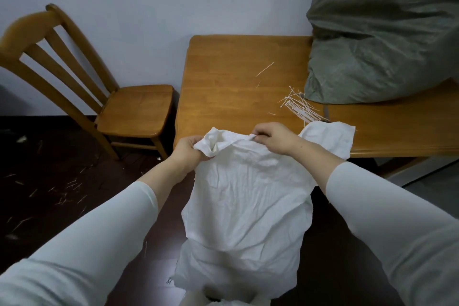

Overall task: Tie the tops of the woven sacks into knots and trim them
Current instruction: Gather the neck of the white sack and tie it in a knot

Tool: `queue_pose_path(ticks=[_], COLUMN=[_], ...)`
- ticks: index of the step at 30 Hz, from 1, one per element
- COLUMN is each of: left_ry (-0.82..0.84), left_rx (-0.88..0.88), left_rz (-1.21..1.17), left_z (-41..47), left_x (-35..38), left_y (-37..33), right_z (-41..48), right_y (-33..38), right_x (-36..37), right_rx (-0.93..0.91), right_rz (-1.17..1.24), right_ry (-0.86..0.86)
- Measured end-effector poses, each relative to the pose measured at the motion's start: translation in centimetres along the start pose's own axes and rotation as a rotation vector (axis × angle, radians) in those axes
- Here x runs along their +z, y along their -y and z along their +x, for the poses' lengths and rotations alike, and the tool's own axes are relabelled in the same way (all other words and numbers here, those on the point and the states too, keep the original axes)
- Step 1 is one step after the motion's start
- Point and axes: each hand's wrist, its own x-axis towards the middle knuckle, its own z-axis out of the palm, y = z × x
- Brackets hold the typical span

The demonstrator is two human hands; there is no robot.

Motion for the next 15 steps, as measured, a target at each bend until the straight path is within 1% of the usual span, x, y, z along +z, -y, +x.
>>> queue_pose_path(ticks=[3, 4, 7, 8, 10, 12, 13, 15], left_ry=[-0.053, -0.056, -0.06, -0.063, -0.066, -0.046, -0.037, -0.053], left_rx=[-0.001, 0.001, 0.001, 0.002, 0.012, 0.032, 0.035, 0.015], left_rz=[0.037, 0.044, 0.056, 0.055, 0.039, -0.015, -0.046, -0.092], left_z=[0.8, 0.9, 1.0, 1.0, 1.1, 0.9, 0.9, 0.6], left_x=[0.2, 0.3, 0.5, 0.5, 0.5, 0.7, 0.8, 1.3], left_y=[0.1, 0.1, 0.3, 0.3, 0.3, 0.2, 0.1, 0.1], right_z=[-0.6, -0.8, -1.6, -1.9, -2.0, -1.7, -1.3, -0.9], right_y=[0.2, 0.2, 0.6, 0.7, 0.7, 0.3, 0.1, 0.4], right_x=[0.3, 0.5, 0.4, 0.3, 0.3, 0.7, 0.9, 1.1], right_rx=[0.017, 0.031, 0.136, 0.146, 0.088, 0.032, 0.027, 0.042], right_rz=[-0.018, 0.02, 0.235, 0.245, 0.117, -0.014, -0.026, 0.045], right_ry=[0.063, 0.062, 0.085, 0.11, 0.153, 0.112, 0.059, -0.05])
